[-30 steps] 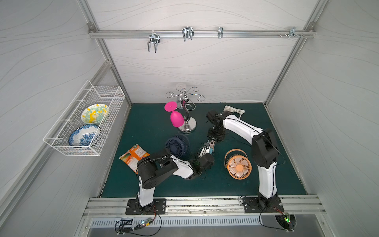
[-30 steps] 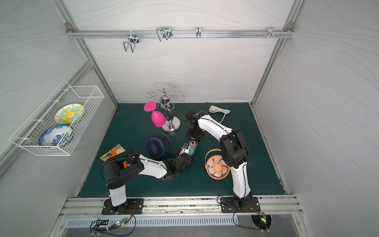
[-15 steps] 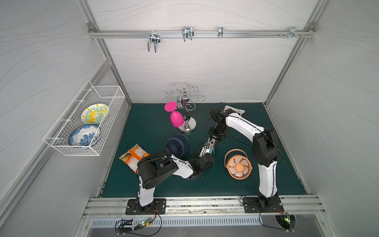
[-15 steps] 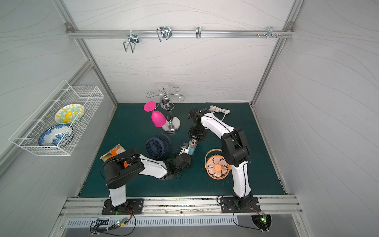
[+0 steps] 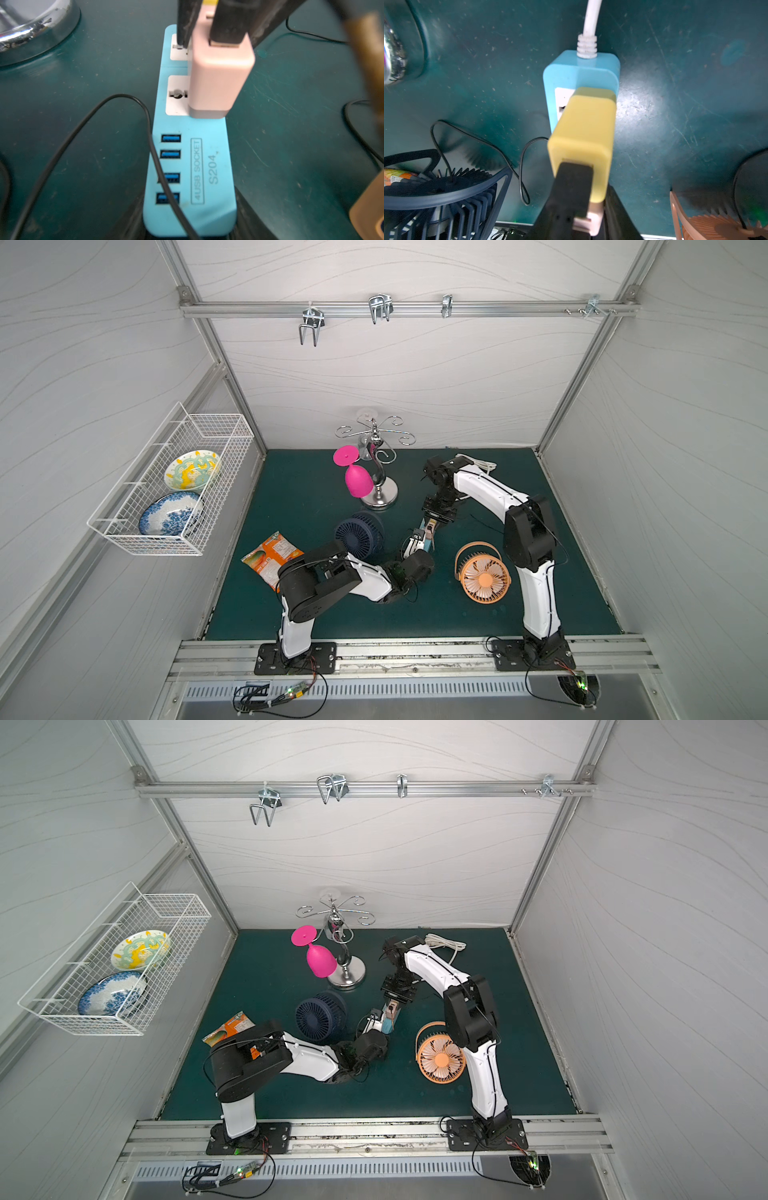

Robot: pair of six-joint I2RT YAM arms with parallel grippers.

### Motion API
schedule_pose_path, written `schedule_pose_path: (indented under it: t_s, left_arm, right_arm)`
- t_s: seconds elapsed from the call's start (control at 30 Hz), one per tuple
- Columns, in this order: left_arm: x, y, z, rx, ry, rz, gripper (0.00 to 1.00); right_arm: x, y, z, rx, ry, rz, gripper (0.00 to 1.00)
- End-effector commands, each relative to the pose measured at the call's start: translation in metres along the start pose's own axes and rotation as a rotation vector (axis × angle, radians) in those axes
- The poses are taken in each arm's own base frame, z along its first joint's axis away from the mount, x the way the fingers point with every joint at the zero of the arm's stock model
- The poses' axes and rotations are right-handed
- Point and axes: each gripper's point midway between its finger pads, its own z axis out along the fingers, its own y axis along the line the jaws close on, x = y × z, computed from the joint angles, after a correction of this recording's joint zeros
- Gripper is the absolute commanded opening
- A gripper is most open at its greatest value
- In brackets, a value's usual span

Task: Unplug the desk fan from the power strip
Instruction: Remove the plug from the socket.

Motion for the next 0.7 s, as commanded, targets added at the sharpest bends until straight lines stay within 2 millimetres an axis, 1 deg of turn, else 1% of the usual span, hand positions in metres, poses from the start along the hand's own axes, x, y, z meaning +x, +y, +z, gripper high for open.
schedule_pose_path:
  t_s: [0.0, 0.13, 0.2, 0.27, 0.37, 0.43, 0.5, 0.6, 0.67]
  left_arm:
    - [0.071, 0.024, 0.001, -0.053, 0.232, 0.085, 0.06]
    - [0.073, 0.023, 0.002, -0.052, 0.236, 0.086, 0.06]
    - [0.073, 0.022, 0.003, -0.048, 0.236, 0.087, 0.06]
    - [0.073, 0.021, 0.003, -0.047, 0.241, 0.09, 0.06]
    - [0.073, 0.02, 0.004, -0.044, 0.245, 0.092, 0.06]
    - [0.074, 0.02, 0.004, -0.044, 0.247, 0.092, 0.06]
    - [0.074, 0.021, 0.004, -0.046, 0.247, 0.09, 0.06]
    - [0.074, 0.021, 0.003, -0.046, 0.248, 0.09, 0.06]
    - [0.074, 0.022, 0.003, -0.048, 0.247, 0.087, 0.06]
  right_arm:
    - [-0.021, 0.016, -0.008, -0.136, -0.006, 0.047, 0.0]
    - [-0.029, 0.017, -0.027, -0.159, -0.041, 0.046, 0.0]
    - [-0.026, 0.016, -0.03, -0.127, -0.065, 0.014, 0.0]
    - [-0.016, 0.018, -0.027, -0.065, -0.087, -0.048, 0.0]
    - [0.005, 0.024, -0.013, -0.015, -0.068, -0.116, 0.0]
    - [0.015, 0.026, -0.007, -0.005, -0.07, -0.127, 0.0]
    - [0.019, 0.029, -0.007, -0.016, -0.077, -0.127, 0.0]
    - [0.014, 0.027, -0.012, -0.019, -0.093, -0.112, 0.0]
    - [0.002, 0.021, -0.016, -0.042, -0.084, -0.071, 0.0]
